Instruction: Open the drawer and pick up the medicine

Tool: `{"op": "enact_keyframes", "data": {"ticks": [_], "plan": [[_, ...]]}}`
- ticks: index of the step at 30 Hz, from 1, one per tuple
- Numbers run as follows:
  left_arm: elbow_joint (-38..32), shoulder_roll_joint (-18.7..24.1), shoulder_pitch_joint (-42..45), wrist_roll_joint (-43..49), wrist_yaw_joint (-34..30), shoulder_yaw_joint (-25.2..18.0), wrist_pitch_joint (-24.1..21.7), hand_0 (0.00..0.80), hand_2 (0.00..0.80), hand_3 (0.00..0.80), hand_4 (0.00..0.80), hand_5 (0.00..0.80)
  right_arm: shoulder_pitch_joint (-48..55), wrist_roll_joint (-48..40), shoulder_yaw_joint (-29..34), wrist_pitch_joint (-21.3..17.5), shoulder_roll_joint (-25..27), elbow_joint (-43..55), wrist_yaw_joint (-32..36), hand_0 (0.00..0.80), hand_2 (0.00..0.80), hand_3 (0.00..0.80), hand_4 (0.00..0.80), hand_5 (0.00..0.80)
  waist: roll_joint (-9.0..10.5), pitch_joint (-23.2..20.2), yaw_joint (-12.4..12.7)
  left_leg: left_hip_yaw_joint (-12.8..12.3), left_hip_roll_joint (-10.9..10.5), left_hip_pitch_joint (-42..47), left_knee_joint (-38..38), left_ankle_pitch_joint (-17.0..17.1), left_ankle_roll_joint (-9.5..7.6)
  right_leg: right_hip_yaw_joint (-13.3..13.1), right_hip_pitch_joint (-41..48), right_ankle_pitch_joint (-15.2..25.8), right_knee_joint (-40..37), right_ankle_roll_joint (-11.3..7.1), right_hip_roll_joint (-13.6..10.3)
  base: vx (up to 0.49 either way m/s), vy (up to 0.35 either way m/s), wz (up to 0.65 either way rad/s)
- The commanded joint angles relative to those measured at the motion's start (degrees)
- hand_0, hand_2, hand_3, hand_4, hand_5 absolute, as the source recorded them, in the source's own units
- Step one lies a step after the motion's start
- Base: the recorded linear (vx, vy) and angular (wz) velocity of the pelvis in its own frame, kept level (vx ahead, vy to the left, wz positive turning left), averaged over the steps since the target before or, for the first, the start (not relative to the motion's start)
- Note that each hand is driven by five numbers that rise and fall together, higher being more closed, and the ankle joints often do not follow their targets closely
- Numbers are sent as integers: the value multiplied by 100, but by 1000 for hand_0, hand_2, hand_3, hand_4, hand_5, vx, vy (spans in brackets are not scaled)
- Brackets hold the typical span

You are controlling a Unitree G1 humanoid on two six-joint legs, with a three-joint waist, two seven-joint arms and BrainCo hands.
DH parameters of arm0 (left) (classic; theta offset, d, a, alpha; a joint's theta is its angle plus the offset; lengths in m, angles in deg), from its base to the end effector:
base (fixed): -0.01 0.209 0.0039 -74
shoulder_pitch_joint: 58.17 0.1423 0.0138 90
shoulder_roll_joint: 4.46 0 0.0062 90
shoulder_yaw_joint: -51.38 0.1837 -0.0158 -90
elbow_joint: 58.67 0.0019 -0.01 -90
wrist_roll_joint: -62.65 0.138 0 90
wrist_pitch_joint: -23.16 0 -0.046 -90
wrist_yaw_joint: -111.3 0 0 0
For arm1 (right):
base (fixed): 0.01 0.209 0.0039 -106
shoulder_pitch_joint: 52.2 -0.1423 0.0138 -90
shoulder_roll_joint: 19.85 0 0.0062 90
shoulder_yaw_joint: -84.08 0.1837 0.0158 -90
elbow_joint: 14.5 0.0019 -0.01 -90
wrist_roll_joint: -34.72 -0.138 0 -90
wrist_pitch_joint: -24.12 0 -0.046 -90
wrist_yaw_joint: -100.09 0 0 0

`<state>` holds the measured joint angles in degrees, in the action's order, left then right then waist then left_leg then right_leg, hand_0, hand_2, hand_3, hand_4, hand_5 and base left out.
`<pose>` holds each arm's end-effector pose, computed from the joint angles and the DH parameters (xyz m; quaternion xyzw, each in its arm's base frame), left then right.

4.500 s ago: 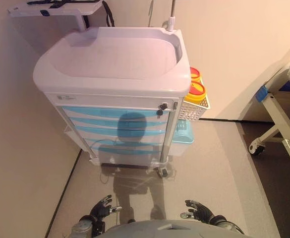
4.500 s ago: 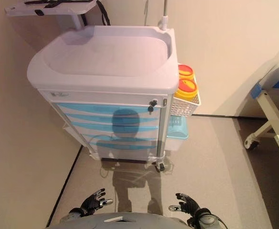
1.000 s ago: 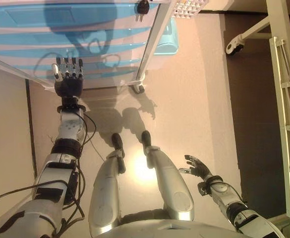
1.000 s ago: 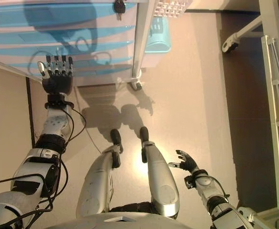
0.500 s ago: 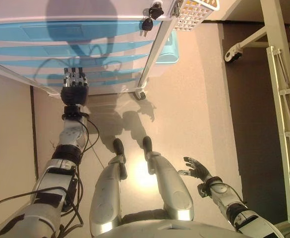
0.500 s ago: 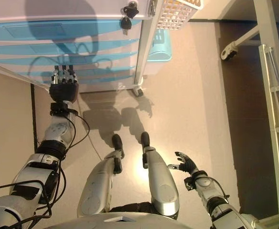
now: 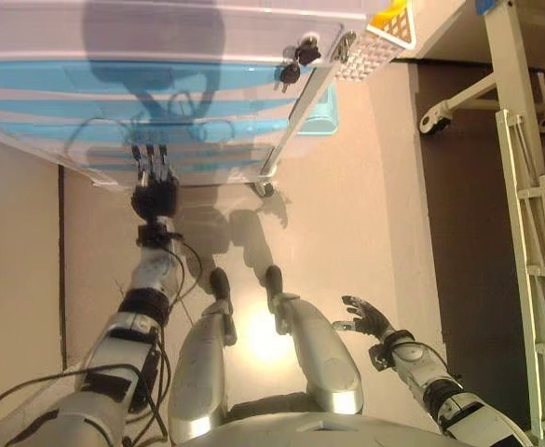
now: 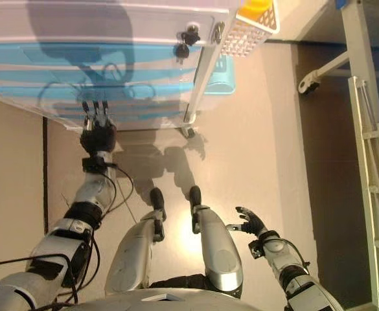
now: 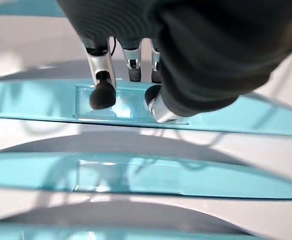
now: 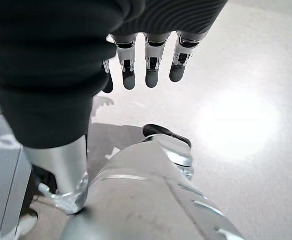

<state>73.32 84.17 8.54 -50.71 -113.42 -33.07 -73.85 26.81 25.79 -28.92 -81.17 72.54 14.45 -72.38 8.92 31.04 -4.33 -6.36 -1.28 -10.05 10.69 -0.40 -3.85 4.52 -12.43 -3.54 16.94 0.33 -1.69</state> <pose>0.2665 0.1965 0.0099 -0.6934 -0.2083 -0.0968 0.6829 0.1691 -0.2115 -0.0755 -0.1577 0.3312 0.1407 0.9196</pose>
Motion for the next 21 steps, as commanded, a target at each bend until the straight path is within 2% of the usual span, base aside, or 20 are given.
{"op": "enact_keyframes", "data": {"ticks": [1,3,5,9,12,15,18,21], "plan": [[-2945,-348,-72,692,-2833,332,1044,800,800,800,800,800,310,347,-105,-22,25,197,-42,0,0,0,0,0,-317,-598,508,531,4,-439,709,-394,381,259,72,-344,373,245,66,-2,-91,37],[-2527,-437,580,1007,-2728,186,1439,800,800,800,800,800,291,481,7,-30,66,260,-29,0,0,0,0,0,-380,-589,676,653,-5,-361,738,-399,412,391,223,-420,386,269,30,2,-109,47],[-1900,-346,1220,1082,-2956,-49,1934,800,800,800,800,800,253,358,167,105,137,435,-68,0,0,0,0,0,-461,-606,832,722,-2,-312,686,-339,439,525,332,-420,319,283,-11,-16,-86,49],[-687,-125,2062,1013,-3323,-491,2476,800,800,800,800,800,176,458,441,255,369,567,61,0,0,0,0,0,-661,-627,1002,811,-24,-183,578,-257,458,684,522,-423,184,272,-71,-32,-9,31],[-28,-92,2557,867,-3158,-724,2487,800,800,800,800,800,190,629,553,218,395,453,179,0,0,0,0,0,-760,-687,1099,869,-88,-81,479,-205,452,791,697,-398,8,248,-113,-4,-7,9],[473,-188,3011,959,-2689,-984,2526,800,800,800,800,800,216,679,703,173,365,242,262,0,0,0,0,0,-838,-775,1205,951,-198,26,394,-179,443,884,867,-368,-181,235,-153,11,-5,10],[935,-303,3329,1170,-1842,-1250,2403,800,800,800,800,800,260,727,863,103,315,-35,316,0,0,0,0,0,-912,-880,1302,1019,-309,140,304,-158,438,985,1037,-331,-369,211,-203,28,13,18],[1341,-325,3520,1718,-1334,-1491,2433,800,800,800,800,800,281,753,996,38,295,-293,336,0,0,0,0,0,-988,-986,1345,1051,-392,226,245,-137,447,1059,1151,-307,-486,186,-244,42,51,30]]}}
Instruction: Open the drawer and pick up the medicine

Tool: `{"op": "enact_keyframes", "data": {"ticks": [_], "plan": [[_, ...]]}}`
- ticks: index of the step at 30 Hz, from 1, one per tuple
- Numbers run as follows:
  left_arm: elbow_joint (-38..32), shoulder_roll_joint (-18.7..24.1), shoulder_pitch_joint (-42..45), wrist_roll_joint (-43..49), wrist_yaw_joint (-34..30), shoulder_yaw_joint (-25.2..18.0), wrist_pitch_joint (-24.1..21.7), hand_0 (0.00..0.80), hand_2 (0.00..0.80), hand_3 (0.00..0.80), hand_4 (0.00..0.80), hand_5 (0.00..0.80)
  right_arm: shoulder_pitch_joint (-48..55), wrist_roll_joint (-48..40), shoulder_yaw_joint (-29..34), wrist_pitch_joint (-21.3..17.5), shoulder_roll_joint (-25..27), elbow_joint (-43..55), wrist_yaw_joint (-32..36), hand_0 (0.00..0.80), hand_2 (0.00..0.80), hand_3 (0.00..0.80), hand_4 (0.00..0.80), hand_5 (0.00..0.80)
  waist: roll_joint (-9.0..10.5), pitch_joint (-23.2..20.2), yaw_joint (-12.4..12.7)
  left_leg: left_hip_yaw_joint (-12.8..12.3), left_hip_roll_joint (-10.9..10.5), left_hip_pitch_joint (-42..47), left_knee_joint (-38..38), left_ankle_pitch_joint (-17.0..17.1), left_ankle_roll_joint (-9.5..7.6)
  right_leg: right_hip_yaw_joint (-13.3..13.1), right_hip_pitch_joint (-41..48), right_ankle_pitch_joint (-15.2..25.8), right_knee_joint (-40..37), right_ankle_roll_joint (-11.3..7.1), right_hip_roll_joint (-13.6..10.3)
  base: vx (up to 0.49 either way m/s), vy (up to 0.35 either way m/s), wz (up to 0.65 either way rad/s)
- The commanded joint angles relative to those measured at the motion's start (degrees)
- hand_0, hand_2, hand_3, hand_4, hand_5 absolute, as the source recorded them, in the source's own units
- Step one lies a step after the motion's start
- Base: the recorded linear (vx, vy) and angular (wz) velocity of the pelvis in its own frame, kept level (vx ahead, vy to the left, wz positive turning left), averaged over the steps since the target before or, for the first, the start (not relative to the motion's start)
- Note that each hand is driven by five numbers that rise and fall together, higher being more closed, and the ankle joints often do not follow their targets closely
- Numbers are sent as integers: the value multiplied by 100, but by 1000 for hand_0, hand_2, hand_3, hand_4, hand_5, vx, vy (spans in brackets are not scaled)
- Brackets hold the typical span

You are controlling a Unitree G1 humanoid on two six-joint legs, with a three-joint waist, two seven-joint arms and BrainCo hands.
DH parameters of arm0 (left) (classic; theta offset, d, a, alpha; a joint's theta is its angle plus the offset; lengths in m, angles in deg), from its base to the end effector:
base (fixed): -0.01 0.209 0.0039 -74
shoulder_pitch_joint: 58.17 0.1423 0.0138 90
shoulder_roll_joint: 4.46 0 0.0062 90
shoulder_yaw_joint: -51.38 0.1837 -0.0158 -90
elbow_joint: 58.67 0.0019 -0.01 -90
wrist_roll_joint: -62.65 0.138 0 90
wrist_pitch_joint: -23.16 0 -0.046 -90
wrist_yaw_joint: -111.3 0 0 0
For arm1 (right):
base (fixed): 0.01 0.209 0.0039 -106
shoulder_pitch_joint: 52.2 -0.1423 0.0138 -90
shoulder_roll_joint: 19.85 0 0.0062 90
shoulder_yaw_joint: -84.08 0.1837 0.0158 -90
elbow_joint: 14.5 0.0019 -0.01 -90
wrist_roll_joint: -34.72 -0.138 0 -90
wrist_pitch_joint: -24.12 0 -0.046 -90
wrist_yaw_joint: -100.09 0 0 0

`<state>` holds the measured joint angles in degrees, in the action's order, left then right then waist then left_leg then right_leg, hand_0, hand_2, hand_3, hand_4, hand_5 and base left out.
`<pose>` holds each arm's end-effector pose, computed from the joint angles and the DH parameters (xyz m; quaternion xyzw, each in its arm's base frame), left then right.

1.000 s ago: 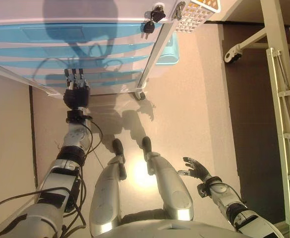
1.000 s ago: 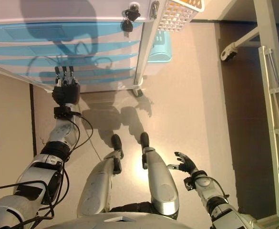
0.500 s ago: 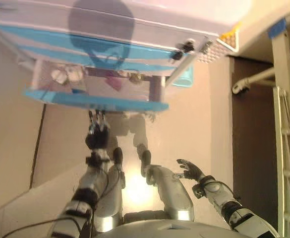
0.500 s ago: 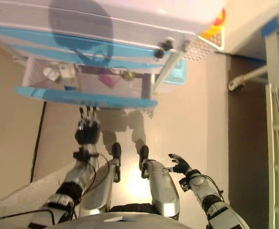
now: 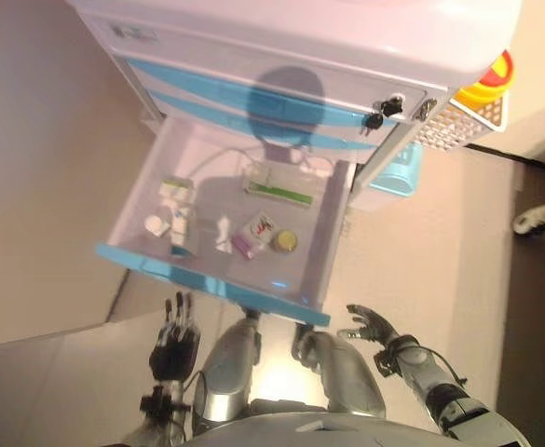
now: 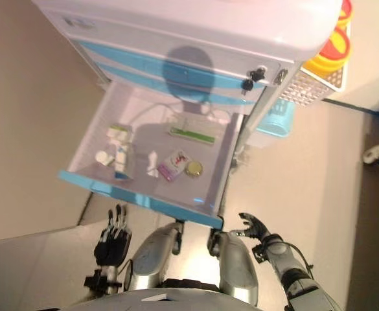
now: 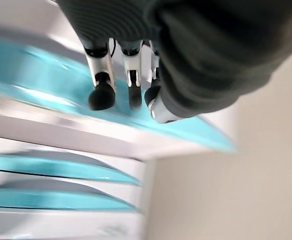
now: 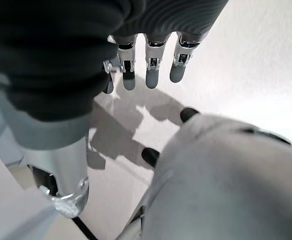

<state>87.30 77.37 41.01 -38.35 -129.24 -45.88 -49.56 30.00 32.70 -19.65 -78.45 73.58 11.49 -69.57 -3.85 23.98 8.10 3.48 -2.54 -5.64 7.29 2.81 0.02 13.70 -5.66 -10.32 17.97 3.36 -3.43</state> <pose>0.0587 0.1992 -0.1122 -0.7711 -0.0595 0.0667 0.6304 0.1460 -0.2384 -0.0827 -0.1630 0.3970 0.1078 0.8968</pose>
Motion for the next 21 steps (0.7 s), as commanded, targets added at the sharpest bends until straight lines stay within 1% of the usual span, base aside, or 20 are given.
{"op": "enact_keyframes", "data": {"ticks": [1,4,7,10,11,12,13,14,15,16,17,19,21], "plan": [[23,348,312,651,336,-253,-3,800,800,800,800,800,-22,57,116,-241,191,-50,60,0,0,0,0,0,272,-318,109,75,-287,-198,583,-457,61,156,501,375,-612,-123,-84,49,56,39],[205,342,352,1164,342,-304,-43,800,800,800,800,800,31,92,215,-316,177,-214,54,0,0,0,0,0,234,-439,97,64,-330,-122,581,-486,51,192,570,394,-665,-145,-124,63,57,16],[260,353,308,1519,336,-169,-247,800,800,800,800,800,83,129,244,-402,134,-343,-12,0,0,0,0,0,226,-575,66,41,-348,-37,511,-502,27,192,618,431,-725,-170,-128,73,30,8],[344,348,181,1832,562,-18,-747,800,800,800,800,800,105,122,288,-496,81,-454,-131,0,0,0,0,0,259,-755,1,2,-344,97,370,-515,-15,161,675,469,-817,-205,-87,73,6,14],[348,343,165,1875,586,-14,-781,621,621,621,621,621,108,105,291,-525,76,-459,-166,0,0,0,0,0,263,-771,-6,-3,-341,111,355,-516,-18,156,682,472,-826,-207,-82,85,11,18],[383,342,119,2047,994,38,-1045,0,0,0,0,0,135,56,357,-582,99,-463,-203,0,0,0,0,0,289,-848,-43,-11,-333,159,328,-537,-32,129,710,475,-846,-218,-69,77,17,10],[412,345,104,2139,1230,52,-1153,0,0,0,0,0,141,39,392,-594,111,-458,-241,0,0,0,0,0,297,-876,-55,-14,-331,181,316,-544,-38,114,721,478,-853,-223,-64,103,21,0],[479,358,53,2266,1528,85,-1358,0,0,0,0,0,158,71,422,-612,75,-461,-339,0,0,0,0,0,323,-928,-90,-24,-336,217,296,-554,-55,84,731,494,-866,-238,-55,103,14,-11],[633,362,-53,2597,1963,54,-1721,0,0,0,0,0,167,73,431,-651,46,-472,-477,0,0,0,0,0,362,-1000,-131,-53,-323,276,265,-578,-76,48,758,507,-897,-251,-30,112,14,-16],[740,390,-132,2921,2337,49,-1914,0,0,0,0,0,186,62,458,-684,22,-469,-633,0,0,0,0,0,389,-1049,-165,-68,-314,323,236,-592,-88,21,781,523,-929,-262,-11,91,13,-19],[787,403,-162,3064,2533,54,-2002,0,0,0,0,0,202,52,475,-719,11,-466,-731,0,0,0,0,0,399,-1066,-178,-77,-311,349,218,-594,-93,5,795,535,-948,-266,-2,68,31,-14],[1046,447,-293,4075,3558,48,-2526,0,0,0,0,0,255,-222,592,-988,-32,-377,-1049,0,0,0,0,0,436,-1147,-258,-101,-308,453,104,-596,-124,-72,852,583,-1036,-291,32,54,42,-7],[1184,489,-337,4822,4177,136,-2784,0,0,0,0,0,283,-594,704,-1146,-60,-104,-1156,0,0,0,0,0,458,-1192,-335,-130,-295,543,2,-591,-146,-144,871,609,-1064,-319,48,30,41,-12]]}}
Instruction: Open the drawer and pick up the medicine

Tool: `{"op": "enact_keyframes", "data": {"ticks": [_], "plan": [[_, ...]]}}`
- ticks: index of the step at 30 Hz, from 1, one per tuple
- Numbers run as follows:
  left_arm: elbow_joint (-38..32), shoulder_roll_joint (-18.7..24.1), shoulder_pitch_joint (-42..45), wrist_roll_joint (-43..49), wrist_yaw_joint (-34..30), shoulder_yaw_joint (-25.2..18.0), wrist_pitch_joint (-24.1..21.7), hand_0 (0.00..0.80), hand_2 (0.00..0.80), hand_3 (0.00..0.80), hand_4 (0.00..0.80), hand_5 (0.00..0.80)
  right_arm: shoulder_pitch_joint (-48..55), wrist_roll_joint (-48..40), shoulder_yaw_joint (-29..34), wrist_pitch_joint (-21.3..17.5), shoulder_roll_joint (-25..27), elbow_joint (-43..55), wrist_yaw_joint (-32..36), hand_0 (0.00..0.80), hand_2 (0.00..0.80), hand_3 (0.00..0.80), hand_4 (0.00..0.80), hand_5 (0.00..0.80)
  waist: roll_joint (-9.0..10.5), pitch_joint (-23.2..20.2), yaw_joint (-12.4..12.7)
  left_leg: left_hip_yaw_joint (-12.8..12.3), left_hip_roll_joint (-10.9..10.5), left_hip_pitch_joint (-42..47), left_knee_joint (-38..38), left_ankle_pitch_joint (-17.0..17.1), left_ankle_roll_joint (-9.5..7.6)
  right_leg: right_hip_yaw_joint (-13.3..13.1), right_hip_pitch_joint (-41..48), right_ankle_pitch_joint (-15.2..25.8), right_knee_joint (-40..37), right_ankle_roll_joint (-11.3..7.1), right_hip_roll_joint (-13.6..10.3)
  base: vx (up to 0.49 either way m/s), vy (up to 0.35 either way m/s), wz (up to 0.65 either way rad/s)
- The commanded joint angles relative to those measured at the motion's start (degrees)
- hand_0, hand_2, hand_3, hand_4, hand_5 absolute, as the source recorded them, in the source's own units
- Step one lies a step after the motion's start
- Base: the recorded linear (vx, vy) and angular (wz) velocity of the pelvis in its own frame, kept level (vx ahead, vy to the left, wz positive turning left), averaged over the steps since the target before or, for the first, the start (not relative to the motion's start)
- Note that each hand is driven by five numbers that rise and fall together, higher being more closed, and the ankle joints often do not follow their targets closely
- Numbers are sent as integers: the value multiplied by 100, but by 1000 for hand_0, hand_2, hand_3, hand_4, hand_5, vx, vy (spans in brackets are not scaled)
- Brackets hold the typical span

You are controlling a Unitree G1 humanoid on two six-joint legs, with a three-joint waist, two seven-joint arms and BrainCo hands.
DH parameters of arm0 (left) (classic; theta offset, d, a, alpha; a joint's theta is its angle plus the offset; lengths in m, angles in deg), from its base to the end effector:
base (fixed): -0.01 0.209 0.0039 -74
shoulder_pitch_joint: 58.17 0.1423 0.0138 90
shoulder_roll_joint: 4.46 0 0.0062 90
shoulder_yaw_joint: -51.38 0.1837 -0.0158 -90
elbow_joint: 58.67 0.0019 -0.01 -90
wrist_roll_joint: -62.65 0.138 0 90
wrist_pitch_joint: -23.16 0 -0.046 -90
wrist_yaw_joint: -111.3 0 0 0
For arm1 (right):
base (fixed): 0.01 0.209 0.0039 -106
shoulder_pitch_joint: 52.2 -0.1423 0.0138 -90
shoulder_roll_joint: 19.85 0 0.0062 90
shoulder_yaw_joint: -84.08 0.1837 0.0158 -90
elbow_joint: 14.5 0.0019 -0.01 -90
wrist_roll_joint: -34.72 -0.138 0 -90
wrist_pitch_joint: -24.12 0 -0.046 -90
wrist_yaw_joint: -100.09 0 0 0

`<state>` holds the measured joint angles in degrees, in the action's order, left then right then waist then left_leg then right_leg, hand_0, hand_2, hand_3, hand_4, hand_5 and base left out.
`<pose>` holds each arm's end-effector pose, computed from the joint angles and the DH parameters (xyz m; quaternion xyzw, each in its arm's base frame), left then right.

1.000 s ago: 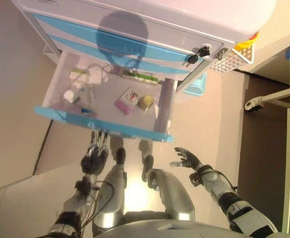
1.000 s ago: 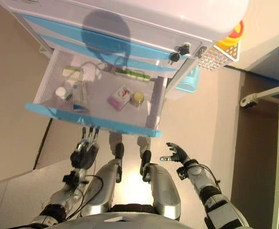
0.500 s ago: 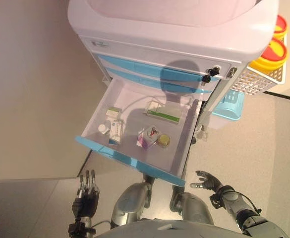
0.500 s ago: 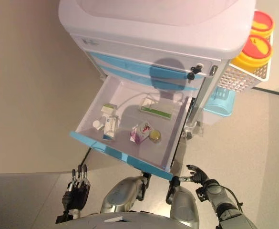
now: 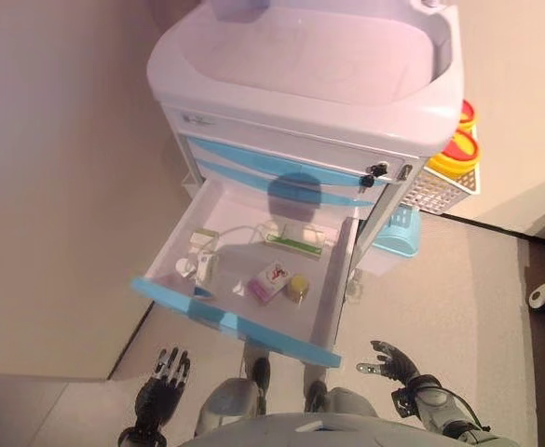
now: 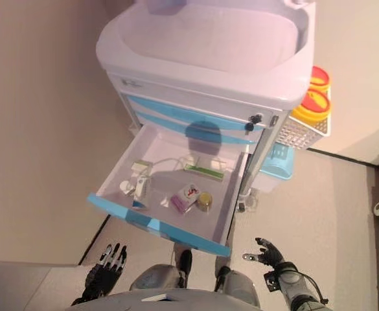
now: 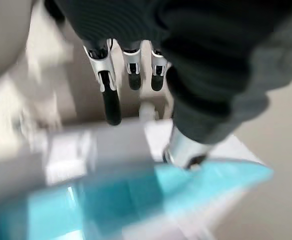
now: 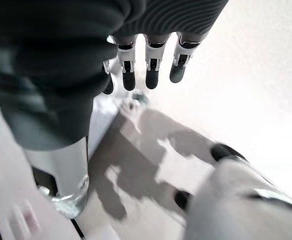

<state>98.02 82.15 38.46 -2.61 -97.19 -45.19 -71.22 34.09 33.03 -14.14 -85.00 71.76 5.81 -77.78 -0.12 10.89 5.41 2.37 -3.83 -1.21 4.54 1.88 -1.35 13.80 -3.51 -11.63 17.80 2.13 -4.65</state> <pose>0.0403 0.2401 -0.1144 -0.4543 0.3008 0.2391 0.8037 0.1105 -0.2421 -0.0958 -0.1540 0.4037 0.0084 0.9018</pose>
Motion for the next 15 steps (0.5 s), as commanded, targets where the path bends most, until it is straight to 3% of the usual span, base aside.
{"op": "enact_keyframes", "data": {"ticks": [1,4,5,7,10,15], "plan": [[151,32,-72,1637,1320,124,-722,0,0,0,0,0,-81,-860,238,-462,121,834,-344,0,0,0,0,0,93,91,-121,-40,-154,144,211,-490,-20,-198,660,758,-1066,-210,179,13,43,-18],[171,90,60,3347,2178,420,-1003,0,0,0,0,0,122,-1180,399,-494,113,2116,-486,0,0,0,0,0,108,27,-262,-111,-114,251,-7,-436,-40,-311,659,829,-1145,-251,210,-4,38,-20],[136,110,120,3856,2479,577,-1070,0,0,0,0,0,183,-1139,417,-300,142,2820,-594,0,0,0,0,0,109,6,-325,-156,-95,284,-106,-405,-45,-354,651,861,-1186,-270,222,-25,50,-24],[202,188,235,4873,2530,1009,-1025,0,0,0,0,0,245,-961,440,-309,257,3720,-746,0,0,0,0,0,86,-45,-429,-246,-47,345,-312,-331,-43,-412,630,921,-1268,-309,245,-38,60,-18],[429,183,238,5169,2526,1383,-1014,0,0,0,0,0,77,-570,562,-698,441,4606,-779,0,0,0,0,0,39,-114,-543,-371,9,431,-575,-246,-29,-483,611,977,-1386,-350,274,-30,63,-29],[711,31,88,4721,2515,1275,-787,0,0,0,0,0,-367,922,240,-1278,750,5538,-1252,0,0,0,0,0,68,-219,-528,-537,25,442,-634,-274,-18,-472,588,1022,-1517,-392,231,-36,26,-17]]}}
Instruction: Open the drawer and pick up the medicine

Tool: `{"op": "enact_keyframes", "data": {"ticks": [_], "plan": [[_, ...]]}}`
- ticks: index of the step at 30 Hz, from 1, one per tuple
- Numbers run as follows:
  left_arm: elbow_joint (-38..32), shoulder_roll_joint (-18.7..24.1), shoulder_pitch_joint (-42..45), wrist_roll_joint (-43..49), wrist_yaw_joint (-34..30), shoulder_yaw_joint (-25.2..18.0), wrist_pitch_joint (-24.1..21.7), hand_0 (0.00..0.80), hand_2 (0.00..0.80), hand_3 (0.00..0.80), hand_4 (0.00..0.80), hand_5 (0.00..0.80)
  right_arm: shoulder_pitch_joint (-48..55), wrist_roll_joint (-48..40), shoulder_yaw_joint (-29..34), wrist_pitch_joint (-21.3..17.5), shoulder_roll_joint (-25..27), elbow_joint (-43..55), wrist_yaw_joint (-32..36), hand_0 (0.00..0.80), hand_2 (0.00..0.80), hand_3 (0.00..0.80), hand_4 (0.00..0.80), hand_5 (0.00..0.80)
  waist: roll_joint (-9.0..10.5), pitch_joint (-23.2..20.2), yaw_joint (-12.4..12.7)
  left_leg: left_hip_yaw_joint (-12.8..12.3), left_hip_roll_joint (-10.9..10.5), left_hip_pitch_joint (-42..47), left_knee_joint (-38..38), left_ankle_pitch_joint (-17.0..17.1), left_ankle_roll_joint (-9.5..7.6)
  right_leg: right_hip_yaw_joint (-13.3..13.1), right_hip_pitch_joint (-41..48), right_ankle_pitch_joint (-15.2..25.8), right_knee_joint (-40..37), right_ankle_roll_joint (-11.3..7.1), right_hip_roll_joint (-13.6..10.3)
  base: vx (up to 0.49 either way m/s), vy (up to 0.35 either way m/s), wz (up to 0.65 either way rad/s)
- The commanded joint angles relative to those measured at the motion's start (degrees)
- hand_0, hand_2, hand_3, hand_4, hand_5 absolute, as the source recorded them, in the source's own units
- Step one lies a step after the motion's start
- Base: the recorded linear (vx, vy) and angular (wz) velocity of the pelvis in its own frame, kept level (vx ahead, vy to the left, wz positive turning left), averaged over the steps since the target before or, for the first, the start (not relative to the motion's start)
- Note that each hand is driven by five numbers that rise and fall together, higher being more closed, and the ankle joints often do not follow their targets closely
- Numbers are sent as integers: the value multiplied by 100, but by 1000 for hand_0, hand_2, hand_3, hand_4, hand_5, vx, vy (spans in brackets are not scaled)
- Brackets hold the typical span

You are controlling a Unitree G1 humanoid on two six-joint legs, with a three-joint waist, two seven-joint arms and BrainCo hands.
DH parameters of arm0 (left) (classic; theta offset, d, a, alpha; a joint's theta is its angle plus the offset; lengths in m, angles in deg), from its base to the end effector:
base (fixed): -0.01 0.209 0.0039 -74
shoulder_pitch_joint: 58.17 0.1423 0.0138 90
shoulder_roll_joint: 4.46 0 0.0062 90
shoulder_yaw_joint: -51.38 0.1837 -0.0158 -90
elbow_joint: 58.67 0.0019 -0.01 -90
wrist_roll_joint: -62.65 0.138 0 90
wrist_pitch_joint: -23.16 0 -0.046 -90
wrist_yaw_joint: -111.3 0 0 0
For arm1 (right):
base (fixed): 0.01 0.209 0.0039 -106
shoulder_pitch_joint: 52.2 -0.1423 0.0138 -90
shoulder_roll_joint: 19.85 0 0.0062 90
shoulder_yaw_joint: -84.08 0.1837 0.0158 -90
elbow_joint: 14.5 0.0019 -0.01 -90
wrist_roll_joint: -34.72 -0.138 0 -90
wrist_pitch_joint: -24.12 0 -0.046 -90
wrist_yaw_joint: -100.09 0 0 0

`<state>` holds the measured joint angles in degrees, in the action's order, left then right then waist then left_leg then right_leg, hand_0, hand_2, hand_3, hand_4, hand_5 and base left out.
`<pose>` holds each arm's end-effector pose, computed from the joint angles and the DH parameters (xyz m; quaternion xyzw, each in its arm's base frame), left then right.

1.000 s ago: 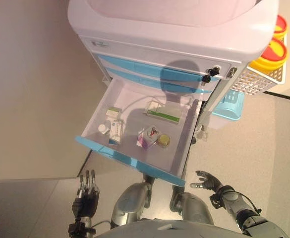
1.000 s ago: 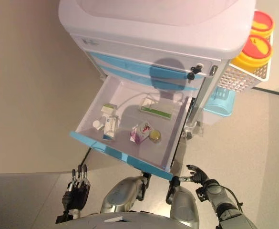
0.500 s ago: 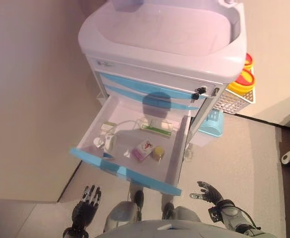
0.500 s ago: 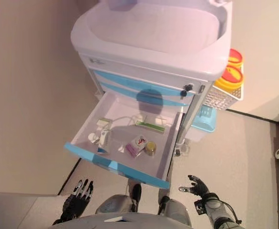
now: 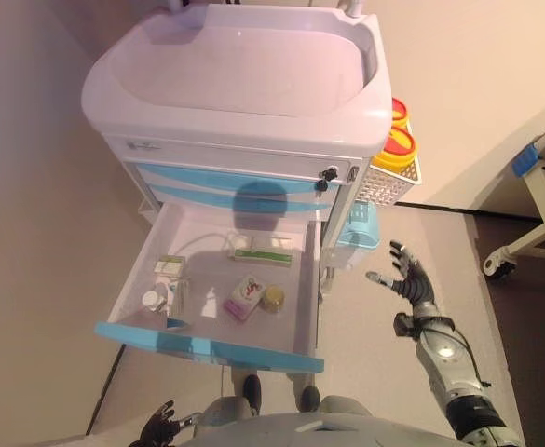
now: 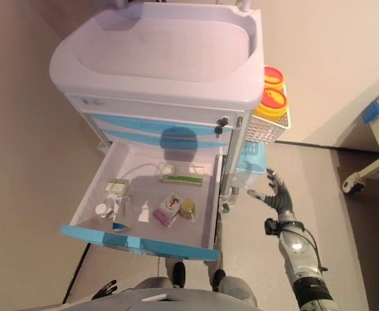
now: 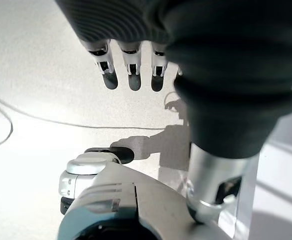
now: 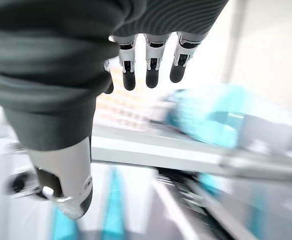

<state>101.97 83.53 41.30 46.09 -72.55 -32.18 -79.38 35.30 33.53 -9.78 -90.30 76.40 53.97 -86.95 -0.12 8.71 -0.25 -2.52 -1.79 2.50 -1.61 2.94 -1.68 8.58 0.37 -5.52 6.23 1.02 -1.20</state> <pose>0.0181 0.2311 -0.1175 0.0051 0.5451 0.0951 0.8329 0.2010 -0.2259 0.0181 -0.1803 -0.0516 -0.0243 0.9820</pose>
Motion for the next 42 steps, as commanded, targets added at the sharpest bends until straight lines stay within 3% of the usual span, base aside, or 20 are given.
{"op": "enact_keyframes", "data": {"ticks": [1,9,15,21,33,38,42], "plan": [[346,-133,-222,-112,64,-108,53,0,0,0,0,0,-615,1141,-372,-761,426,853,-428,0,0,0,0,0,101,-30,84,-78,-183,61,-5,-399,16,80,201,424,-394,-293,-133,-48,-14,-17],[186,-189,-495,-9,222,178,341,0,0,0,0,0,-1760,2209,-1753,-686,995,1008,38,0,0,0,0,0,230,-149,345,-113,-164,116,-119,-398,38,246,304,510,-575,-354,-212,-18,-15,0],[29,-57,-760,-79,188,361,581,0,0,0,0,0,-2404,2662,-2720,-607,995,754,463,0,0,0,0,0,244,-171,508,-26,-161,124,-179,-355,42,360,336,521,-576,-382,-253,-6,-14,7],[-55,19,-810,32,209,479,638,0,0,0,0,0,-2519,2877,-3304,-574,800,145,592,0,0,0,0,0,250,-184,725,176,-199,105,-217,-322,41,555,402,487,-588,-390,-292,2,-22,17],[-103,54,-964,259,191,651,850,0,0,0,0,0,-2494,3996,-3723,156,278,-1743,219,0,0,0,0,0,278,-163,1062,485,-239,7,-249,-244,37,905,461,458,-602,-404,-316,4,-37,18],[-106,65,-986,262,130,707,834,0,0,0,0,0,-2398,4430,-3618,443,249,-2157,-200,0,0,0,0,0,257,-152,1077,530,-227,-11,-282,-209,48,958,465,462,-603,-413,-308,0,-22,12],[-132,65,-1037,256,133,750,870,0,0,0,0,0,-2360,4659,-3613,430,297,-2261,-260,0,0,0,0,0,248,-155,1057,530,-211,-31,-306,-189,64,966,450,469,-617,-426,-304,-5,-9,3]]}}
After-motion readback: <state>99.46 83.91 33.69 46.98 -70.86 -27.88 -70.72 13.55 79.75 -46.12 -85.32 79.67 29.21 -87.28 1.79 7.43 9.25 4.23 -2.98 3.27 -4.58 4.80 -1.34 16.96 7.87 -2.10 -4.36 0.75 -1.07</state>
